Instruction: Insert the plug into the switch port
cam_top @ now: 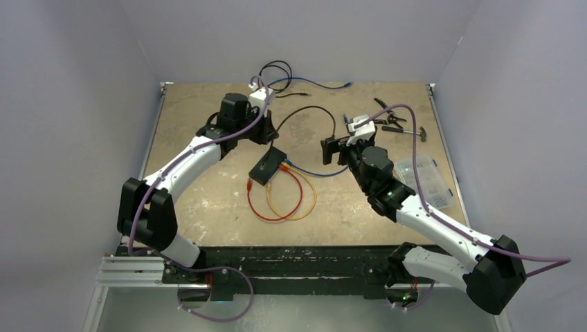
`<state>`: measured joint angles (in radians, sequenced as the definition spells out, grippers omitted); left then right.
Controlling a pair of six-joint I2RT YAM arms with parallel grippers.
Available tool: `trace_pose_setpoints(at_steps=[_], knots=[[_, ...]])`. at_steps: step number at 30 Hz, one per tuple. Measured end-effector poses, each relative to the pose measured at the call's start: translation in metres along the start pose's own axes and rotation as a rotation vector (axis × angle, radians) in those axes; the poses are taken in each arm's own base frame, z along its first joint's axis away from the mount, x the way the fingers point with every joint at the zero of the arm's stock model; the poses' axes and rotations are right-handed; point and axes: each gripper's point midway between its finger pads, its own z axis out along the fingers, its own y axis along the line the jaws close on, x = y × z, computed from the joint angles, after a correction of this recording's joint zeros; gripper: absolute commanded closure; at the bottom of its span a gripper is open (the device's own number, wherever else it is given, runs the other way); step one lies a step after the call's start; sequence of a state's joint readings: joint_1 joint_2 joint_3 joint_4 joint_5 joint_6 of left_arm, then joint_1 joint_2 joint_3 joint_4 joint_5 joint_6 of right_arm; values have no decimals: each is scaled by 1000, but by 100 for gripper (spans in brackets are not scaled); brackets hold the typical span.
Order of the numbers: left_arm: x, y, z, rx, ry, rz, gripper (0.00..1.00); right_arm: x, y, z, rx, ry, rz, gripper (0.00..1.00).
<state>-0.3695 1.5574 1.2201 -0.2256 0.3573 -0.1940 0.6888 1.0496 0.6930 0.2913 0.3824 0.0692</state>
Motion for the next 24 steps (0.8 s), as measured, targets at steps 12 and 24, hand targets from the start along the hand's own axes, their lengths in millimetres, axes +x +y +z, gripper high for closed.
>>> trace_pose_setpoints(at_steps=[12, 24], knots=[[15, -74, 10, 105, 16, 366, 100, -37, 25, -14, -190, -6, -88, 2], [18, -109, -20, 103, -195, 721, 100, -55, -5, -14, -185, 39, -106, 2]])
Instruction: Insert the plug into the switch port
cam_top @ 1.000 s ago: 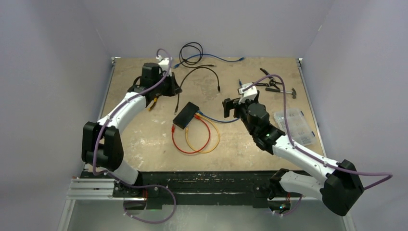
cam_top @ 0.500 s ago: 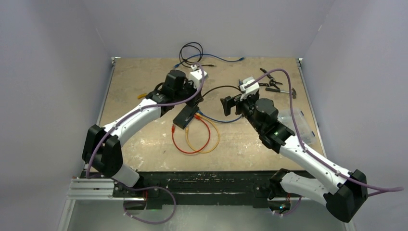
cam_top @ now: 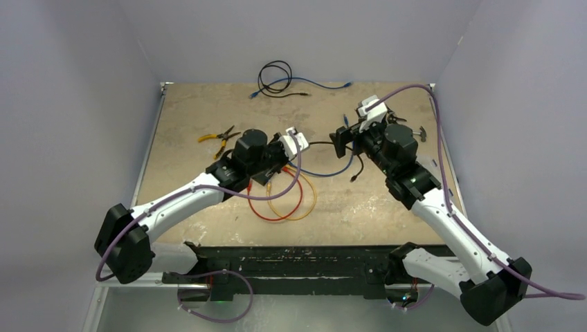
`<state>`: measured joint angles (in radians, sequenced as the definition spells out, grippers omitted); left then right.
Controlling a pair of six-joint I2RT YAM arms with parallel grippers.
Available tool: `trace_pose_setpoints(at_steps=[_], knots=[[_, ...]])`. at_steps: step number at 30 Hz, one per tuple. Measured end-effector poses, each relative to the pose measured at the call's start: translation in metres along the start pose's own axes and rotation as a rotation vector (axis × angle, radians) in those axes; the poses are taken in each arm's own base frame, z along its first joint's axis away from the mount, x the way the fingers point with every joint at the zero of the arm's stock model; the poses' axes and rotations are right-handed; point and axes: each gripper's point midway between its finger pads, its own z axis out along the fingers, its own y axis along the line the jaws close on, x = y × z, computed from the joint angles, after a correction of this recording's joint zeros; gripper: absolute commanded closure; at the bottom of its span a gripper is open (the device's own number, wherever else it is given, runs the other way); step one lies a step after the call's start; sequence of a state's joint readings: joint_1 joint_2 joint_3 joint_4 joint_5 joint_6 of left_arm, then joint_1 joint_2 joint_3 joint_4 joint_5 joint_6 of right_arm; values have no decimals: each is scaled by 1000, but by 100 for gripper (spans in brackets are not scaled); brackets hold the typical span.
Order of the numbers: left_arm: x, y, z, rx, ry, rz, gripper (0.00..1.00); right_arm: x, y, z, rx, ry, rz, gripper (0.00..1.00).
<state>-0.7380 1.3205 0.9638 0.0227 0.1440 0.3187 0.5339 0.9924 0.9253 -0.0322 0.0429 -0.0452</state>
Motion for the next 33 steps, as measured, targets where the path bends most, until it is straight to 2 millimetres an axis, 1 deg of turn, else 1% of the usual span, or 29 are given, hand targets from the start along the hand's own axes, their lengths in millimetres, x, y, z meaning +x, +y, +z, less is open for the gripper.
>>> trace_pose_setpoints(at_steps=[3, 5, 9, 14, 17, 20, 22, 26, 27, 30, 32, 33], knots=[[-2, -5, -5, -4, -31, 102, 100, -1, -15, 0, 19, 34, 9, 5], [-2, -10, -7, 0, -44, 158, 100, -7, -17, 4, 3, 49, 14, 7], [-2, -15, -7, -3, -47, 243, 100, -16, 3, 9, -114, 70, 15, 11], [-10, -19, -7, -19, -57, 312, 100, -17, 30, 13, -287, 119, 6, 20], [-17, -27, -6, -16, -76, 350, 100, -8, 41, 18, -361, 163, 4, 24], [-22, -32, -4, -23, -87, 378, 100, 12, 53, 23, -434, 229, 13, 29], [-24, -33, -4, -30, -88, 391, 100, 26, 60, 25, -483, 276, 20, 31], [-24, -32, -2, -45, -82, 415, 100, 45, 71, 26, -566, 343, 25, 38], [-23, -32, -2, -48, -79, 417, 100, 48, 73, 25, -585, 356, 26, 41], [-22, -30, -1, -59, -71, 422, 100, 57, 79, 22, -631, 386, 27, 58], [-23, -30, -1, -63, -70, 426, 100, 61, 82, 21, -654, 400, 26, 76], [-23, -30, -2, -66, -69, 427, 100, 62, 83, 21, -669, 406, 28, 87]])
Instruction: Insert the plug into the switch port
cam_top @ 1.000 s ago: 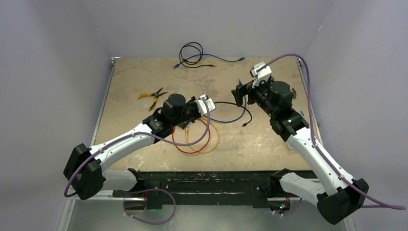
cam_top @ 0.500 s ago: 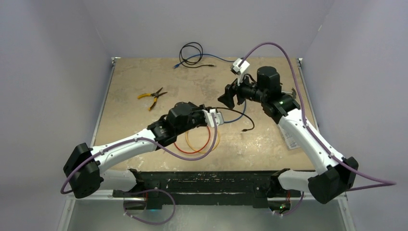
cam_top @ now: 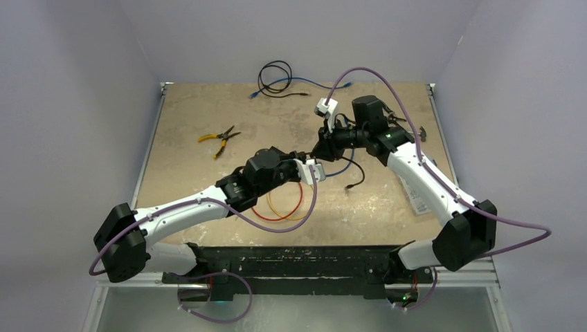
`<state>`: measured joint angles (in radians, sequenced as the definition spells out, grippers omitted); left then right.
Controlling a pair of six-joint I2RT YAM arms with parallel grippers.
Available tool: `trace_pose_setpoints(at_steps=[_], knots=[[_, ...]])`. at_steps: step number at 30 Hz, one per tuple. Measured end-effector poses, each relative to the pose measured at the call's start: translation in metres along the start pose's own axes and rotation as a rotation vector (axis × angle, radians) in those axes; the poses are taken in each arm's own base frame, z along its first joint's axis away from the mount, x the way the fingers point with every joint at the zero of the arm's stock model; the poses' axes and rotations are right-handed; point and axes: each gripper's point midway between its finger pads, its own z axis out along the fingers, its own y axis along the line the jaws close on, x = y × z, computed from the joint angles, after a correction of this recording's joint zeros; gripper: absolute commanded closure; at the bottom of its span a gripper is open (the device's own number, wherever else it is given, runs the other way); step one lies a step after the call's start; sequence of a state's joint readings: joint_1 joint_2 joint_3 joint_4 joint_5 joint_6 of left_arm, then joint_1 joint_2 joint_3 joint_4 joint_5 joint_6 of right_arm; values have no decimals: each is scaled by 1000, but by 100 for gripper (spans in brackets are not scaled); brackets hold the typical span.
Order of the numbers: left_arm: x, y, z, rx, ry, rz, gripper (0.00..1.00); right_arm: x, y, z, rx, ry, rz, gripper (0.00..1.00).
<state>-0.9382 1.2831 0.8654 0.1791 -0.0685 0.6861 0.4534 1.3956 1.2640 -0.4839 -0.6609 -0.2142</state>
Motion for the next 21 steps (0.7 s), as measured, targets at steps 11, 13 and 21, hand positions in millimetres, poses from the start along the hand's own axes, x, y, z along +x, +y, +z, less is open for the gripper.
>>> trace_pose_setpoints(at_steps=[11, 13, 21], knots=[[12, 4, -1, -54, 62, -74, 52, 0, 0, -1, 8, -10, -43, 100], [14, 7, -3, -75, 75, -106, 49, 0, -3, -4, 42, -29, -61, 100], [36, 57, -38, -201, 78, -385, 33, 8, -14, -9, 150, -120, -135, 100]])
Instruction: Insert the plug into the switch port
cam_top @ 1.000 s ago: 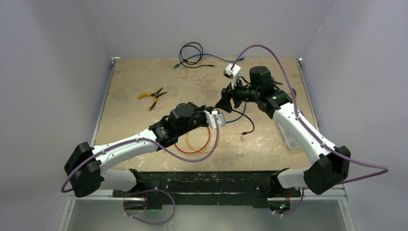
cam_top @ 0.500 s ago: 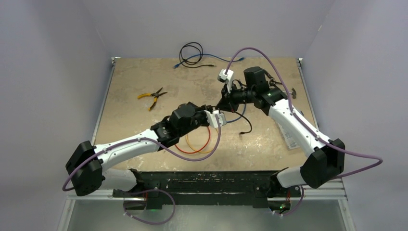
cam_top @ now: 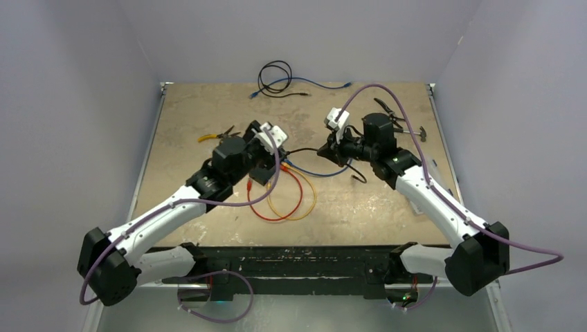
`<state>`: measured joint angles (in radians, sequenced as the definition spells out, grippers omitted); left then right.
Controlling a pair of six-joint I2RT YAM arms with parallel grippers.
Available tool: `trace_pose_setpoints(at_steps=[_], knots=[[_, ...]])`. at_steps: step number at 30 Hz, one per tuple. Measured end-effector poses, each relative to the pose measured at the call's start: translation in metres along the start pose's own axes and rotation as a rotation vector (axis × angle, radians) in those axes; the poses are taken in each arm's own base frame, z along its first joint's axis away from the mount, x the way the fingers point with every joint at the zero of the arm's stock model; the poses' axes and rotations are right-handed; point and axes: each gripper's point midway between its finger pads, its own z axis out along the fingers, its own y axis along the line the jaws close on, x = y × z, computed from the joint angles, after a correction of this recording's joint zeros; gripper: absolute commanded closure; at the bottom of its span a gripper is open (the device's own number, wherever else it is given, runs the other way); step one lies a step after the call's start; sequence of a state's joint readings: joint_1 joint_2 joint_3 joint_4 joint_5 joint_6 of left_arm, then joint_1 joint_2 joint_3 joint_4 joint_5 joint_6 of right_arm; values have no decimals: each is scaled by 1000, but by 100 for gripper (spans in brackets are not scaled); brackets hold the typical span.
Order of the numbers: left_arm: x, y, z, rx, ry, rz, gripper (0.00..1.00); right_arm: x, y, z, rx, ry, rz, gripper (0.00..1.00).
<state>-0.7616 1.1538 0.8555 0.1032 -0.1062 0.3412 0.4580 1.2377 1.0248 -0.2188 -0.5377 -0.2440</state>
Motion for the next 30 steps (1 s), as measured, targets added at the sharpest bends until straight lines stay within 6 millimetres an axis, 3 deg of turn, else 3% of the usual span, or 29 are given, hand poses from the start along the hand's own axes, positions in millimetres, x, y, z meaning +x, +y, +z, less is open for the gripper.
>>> trace_pose_setpoints(at_steps=[3, 7, 11, 17, 30], knots=[[7, 24, -16, -35, -6, -45, 32, -1, 1, -3, 10, -32, -24, 100], [13, 24, -25, 28, -1, -53, 32, -14, 2, -9, 20, -87, -75, 100], [34, 25, -31, 102, 48, -62, 32, -26, 5, -16, 14, -132, -133, 100], [51, 14, -40, 240, 75, -40, 33, -30, 12, -20, -16, -149, -180, 100], [48, -12, -33, 431, -4, 32, 42, -35, 27, -24, -93, -174, -202, 100]])
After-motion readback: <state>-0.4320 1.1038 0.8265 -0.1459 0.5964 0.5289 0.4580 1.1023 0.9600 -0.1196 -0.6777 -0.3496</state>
